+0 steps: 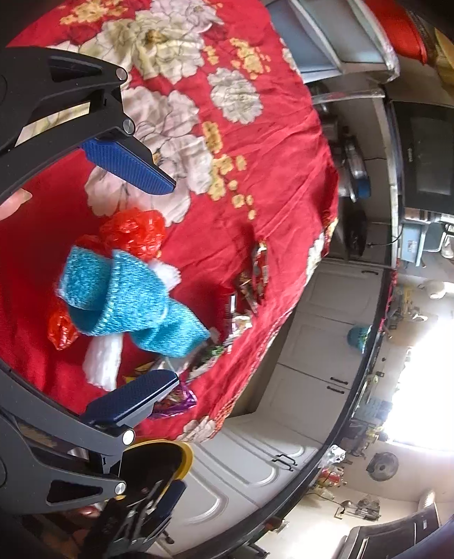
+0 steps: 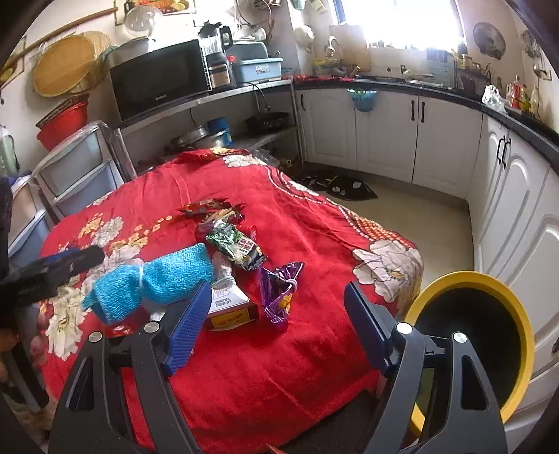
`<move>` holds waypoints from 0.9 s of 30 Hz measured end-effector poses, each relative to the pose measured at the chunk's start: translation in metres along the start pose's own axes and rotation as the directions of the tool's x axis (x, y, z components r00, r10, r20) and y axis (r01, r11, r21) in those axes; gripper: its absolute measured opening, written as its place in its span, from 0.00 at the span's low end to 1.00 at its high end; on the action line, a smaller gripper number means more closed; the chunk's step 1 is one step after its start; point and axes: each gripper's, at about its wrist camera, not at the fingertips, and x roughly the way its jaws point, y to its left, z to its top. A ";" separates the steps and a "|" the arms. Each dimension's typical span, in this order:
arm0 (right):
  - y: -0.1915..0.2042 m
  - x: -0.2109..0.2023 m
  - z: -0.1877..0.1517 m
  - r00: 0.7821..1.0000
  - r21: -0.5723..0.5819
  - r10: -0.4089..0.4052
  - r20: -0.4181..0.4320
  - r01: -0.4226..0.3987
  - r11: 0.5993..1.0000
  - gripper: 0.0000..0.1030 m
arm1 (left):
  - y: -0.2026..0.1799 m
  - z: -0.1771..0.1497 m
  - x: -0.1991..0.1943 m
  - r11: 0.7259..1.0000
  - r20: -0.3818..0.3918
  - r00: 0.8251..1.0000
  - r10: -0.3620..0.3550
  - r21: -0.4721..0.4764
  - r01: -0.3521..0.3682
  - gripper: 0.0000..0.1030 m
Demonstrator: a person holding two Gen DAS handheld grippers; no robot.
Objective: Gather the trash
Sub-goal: 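Move both open grippers back over the trash on the bed, then grasp the blue knitted cloth with the left gripper while the right grasps the purple wrapper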
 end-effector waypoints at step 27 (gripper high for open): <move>-0.026 0.105 -0.002 0.973 0.186 0.076 -0.219 -0.035 0.982 0.34 | -0.001 -0.026 0.028 0.999 -0.109 0.994 -0.033 0.022 0.036 0.49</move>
